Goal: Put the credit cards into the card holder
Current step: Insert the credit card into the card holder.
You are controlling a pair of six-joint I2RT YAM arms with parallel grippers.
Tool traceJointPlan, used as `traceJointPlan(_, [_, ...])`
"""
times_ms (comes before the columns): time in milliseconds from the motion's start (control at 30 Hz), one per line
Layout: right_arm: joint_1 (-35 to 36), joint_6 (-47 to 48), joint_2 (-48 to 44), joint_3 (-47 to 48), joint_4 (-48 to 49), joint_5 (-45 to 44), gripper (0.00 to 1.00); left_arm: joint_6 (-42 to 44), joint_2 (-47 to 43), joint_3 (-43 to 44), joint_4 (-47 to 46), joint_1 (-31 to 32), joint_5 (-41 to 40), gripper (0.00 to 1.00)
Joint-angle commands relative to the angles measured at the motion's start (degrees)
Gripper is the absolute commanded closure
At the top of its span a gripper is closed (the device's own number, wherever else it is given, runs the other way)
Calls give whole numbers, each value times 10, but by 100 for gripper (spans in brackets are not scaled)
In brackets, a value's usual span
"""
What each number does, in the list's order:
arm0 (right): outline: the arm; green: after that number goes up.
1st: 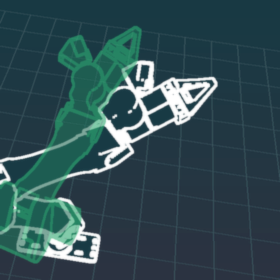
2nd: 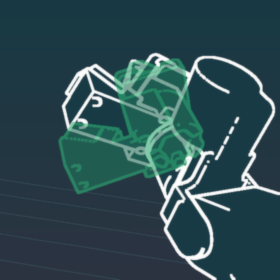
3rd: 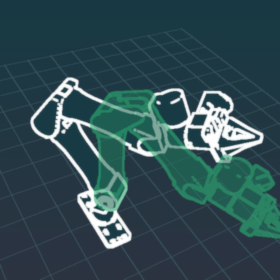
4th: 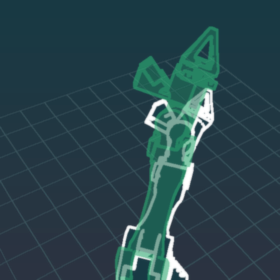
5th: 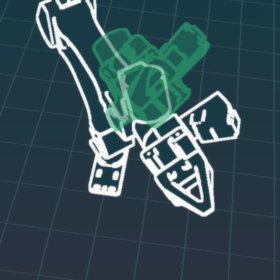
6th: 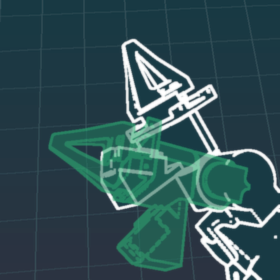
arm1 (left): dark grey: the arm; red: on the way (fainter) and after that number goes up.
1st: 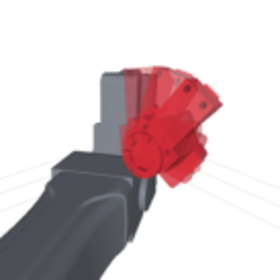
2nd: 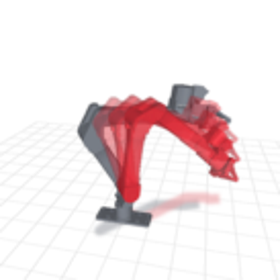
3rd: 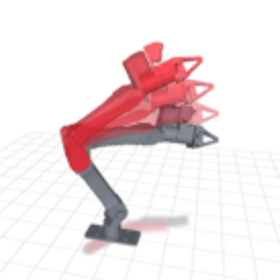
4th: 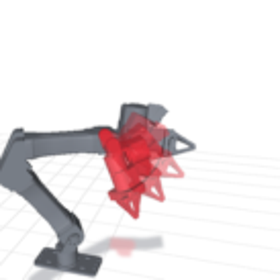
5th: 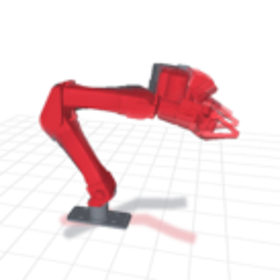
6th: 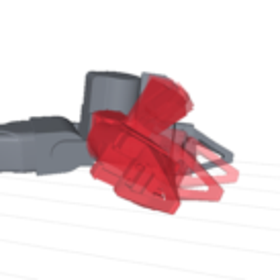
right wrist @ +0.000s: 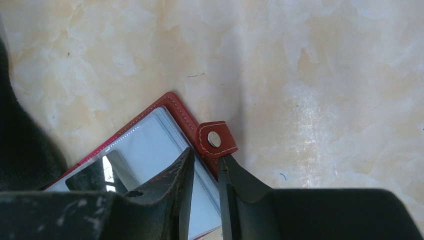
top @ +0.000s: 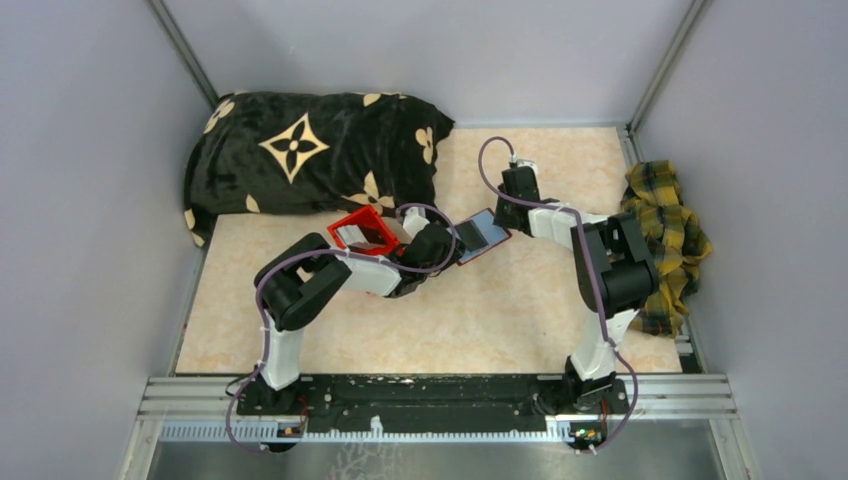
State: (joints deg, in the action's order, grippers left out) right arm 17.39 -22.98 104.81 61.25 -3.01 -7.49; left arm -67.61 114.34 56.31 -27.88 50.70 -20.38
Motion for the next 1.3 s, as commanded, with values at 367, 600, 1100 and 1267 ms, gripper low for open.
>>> traceJointPlan(367, [-7,4,12,25,18,-1,76,48,-8,-18,67,-5,-59,69])
traceJointPlan(600, [-7,4,14,22,18,-1,77,40,-20,-36,33,-4,-73,73])
traceJointPlan(1100, [-7,5,17,22,19,3,77,102,-1,38,67,-4,-98,75])
traceJointPlan(1267, [-8,6,18,22,19,3,78,132,12,73,100,-5,-106,78])
